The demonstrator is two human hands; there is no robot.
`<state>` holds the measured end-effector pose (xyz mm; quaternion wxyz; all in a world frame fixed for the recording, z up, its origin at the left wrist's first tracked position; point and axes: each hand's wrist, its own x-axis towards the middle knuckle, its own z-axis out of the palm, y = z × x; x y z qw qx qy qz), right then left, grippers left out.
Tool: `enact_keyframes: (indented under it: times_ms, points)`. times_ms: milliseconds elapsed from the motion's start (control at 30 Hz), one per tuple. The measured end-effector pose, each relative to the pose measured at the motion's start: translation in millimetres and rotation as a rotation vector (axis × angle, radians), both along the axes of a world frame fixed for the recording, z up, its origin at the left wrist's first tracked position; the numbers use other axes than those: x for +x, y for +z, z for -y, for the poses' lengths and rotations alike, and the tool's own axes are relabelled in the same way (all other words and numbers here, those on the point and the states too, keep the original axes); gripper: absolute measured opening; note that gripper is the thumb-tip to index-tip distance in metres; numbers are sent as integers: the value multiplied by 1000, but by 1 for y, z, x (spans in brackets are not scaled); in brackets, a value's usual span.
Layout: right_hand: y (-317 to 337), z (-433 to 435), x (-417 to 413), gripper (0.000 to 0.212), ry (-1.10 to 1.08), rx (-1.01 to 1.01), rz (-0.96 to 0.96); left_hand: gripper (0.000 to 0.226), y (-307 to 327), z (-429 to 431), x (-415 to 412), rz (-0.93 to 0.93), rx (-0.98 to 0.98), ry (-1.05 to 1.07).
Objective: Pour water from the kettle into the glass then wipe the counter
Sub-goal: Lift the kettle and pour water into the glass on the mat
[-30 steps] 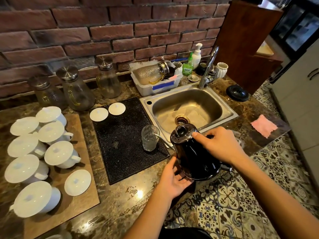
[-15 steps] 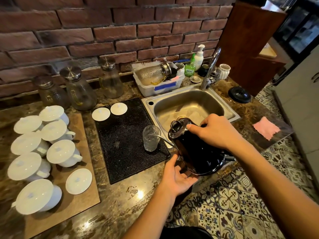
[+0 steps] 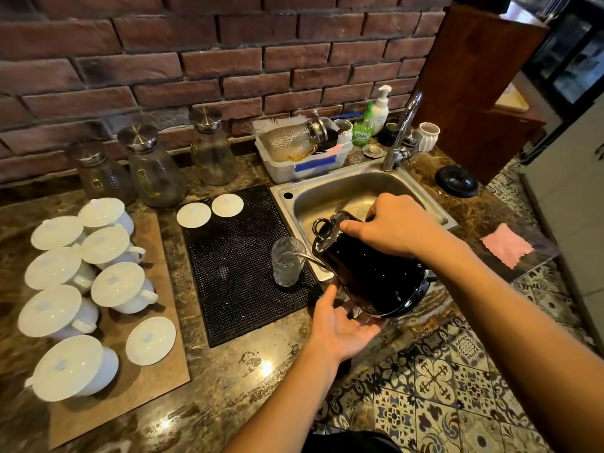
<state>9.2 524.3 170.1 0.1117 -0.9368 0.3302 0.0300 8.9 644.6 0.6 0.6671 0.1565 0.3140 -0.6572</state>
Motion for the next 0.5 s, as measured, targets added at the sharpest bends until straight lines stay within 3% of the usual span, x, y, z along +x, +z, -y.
enact_keyframes:
  times_ms: [500]
  points:
    - [10,0,11,61,55,-69,-10,68,3,4,-6,28,-46,-1]
